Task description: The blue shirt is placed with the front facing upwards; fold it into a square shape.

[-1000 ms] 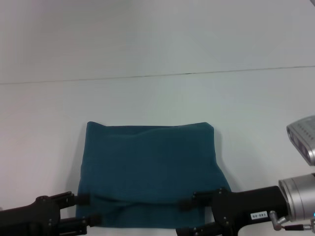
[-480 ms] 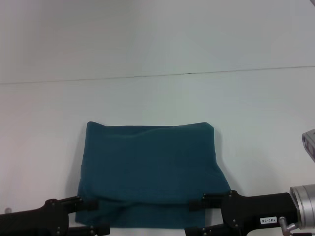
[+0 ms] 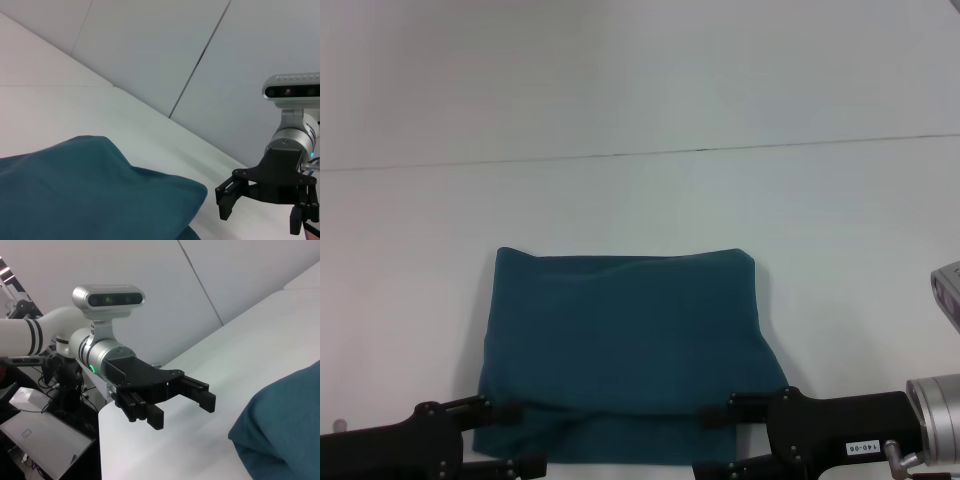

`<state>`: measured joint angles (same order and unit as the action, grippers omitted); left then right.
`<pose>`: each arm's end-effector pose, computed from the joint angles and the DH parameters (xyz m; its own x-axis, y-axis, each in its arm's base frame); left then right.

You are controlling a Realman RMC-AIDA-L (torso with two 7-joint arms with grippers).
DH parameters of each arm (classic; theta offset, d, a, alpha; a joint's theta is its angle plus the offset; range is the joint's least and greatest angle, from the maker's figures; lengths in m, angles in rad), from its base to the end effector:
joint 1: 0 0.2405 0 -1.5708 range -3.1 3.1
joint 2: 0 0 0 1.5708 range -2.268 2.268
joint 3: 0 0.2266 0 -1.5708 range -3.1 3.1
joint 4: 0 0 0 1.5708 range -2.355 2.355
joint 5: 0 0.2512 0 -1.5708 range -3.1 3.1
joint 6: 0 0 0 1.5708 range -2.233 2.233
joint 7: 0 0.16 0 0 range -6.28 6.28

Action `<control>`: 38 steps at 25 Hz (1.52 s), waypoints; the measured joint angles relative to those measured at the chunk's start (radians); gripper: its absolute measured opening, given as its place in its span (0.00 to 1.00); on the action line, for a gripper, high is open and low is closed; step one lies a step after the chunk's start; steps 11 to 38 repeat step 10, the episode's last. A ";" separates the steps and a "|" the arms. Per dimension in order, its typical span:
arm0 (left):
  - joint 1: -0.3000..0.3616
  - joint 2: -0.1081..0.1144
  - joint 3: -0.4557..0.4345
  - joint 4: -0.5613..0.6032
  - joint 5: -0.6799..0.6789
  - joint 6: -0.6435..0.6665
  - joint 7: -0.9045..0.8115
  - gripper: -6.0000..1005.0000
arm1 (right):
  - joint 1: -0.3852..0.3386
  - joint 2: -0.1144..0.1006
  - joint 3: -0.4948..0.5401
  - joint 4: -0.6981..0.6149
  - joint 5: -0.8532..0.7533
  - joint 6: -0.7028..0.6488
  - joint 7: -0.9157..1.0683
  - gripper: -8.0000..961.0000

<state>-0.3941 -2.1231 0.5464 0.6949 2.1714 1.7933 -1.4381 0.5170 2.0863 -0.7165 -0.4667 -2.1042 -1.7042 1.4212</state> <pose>-0.2933 0.2808 -0.0007 0.6890 0.5237 0.5011 0.5734 -0.8167 0.0652 0.2648 0.2927 -0.0477 0.7117 -0.5477 -0.4398 -0.5167 -0.8324 0.2005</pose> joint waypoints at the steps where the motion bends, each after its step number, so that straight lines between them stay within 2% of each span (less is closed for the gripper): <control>1: 0.000 0.000 0.000 0.000 0.000 -0.001 0.000 0.82 | 0.000 0.000 0.000 0.000 0.000 0.001 0.000 0.91; 8: -0.001 -0.010 0.004 0.000 0.004 -0.001 0.001 0.82 | -0.001 0.000 0.003 0.000 -0.001 0.003 0.007 0.90; 10: -0.001 -0.016 0.032 -0.001 0.006 0.002 0.001 0.82 | -0.001 0.000 0.003 0.000 -0.001 0.003 0.007 0.90; 38: -0.001 -0.016 0.032 -0.001 0.006 0.002 0.001 0.82 | -0.001 0.000 0.003 0.000 -0.001 0.003 0.007 0.90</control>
